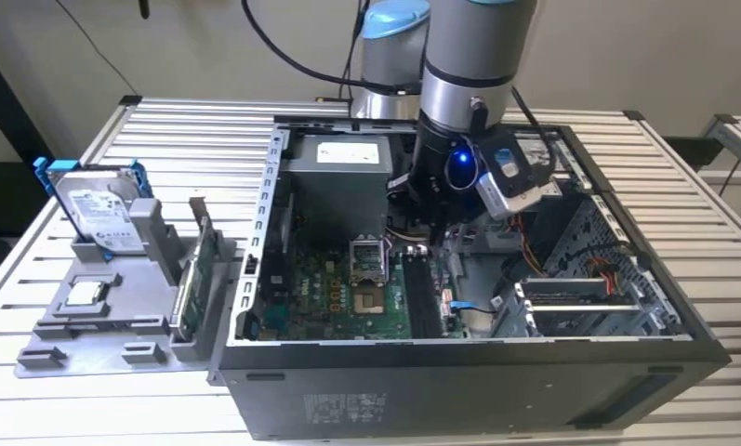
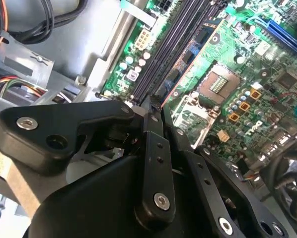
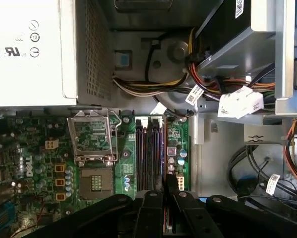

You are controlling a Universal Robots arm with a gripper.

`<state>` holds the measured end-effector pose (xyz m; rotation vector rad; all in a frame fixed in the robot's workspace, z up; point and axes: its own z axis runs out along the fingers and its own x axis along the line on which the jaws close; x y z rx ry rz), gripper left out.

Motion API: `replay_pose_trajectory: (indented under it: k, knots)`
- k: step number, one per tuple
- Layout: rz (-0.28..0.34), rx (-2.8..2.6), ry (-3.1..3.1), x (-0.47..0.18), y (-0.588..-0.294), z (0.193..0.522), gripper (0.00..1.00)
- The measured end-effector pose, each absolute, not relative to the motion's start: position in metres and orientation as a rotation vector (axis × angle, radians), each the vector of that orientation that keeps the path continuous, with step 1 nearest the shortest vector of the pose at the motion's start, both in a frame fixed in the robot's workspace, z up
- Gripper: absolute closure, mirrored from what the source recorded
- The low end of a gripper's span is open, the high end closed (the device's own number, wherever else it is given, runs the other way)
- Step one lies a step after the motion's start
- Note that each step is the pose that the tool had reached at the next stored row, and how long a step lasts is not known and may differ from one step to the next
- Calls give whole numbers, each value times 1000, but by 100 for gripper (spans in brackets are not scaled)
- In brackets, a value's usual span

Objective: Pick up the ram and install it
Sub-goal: 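Insert the ram into the slot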

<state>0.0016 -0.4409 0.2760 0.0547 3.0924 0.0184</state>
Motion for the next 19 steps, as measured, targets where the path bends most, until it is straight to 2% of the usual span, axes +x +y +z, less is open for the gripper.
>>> replay_pose_trajectory:
  k: [19]
  knots:
    - [6,54,3092,8,-446,245,86]
